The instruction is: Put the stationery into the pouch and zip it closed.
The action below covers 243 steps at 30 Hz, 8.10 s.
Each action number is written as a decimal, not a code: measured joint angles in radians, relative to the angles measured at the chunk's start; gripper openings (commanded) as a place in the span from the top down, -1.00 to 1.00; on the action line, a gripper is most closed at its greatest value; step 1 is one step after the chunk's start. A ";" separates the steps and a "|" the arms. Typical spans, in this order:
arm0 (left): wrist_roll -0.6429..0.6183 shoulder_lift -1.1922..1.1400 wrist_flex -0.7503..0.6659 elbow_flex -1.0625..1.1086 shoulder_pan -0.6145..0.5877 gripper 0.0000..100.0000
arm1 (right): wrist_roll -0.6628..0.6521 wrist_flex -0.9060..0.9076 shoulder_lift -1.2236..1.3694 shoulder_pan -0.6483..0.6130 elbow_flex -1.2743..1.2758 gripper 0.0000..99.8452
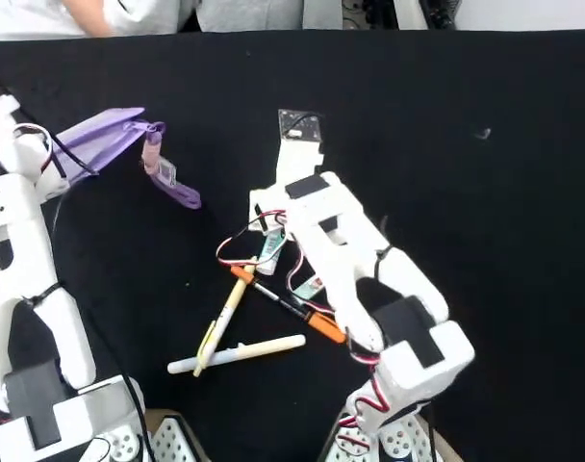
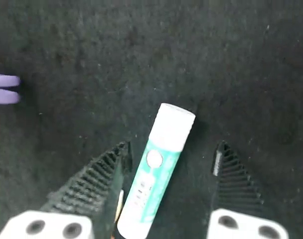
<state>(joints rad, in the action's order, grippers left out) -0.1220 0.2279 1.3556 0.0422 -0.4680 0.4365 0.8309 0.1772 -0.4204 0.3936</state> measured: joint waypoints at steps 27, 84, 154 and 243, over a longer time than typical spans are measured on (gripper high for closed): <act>-0.035 -0.009 0.012 -0.021 0.101 0.94 | 0.002 0.425 0.382 0.006 -0.500 0.98; -0.057 -0.178 0.377 -0.422 0.407 0.94 | -0.278 -0.526 -1.096 0.083 0.502 0.98; -0.038 -0.187 0.376 -0.434 0.387 0.94 | -0.278 -1.103 -0.756 -0.095 0.635 0.50; -0.038 -0.167 0.183 -0.405 -0.086 0.94 | -0.692 0.373 0.044 -0.212 -0.193 0.98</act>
<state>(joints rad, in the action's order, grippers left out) -0.1603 0.0606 1.5382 -0.3629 -0.5539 -0.2555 1.2037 0.2217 -0.6322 0.2002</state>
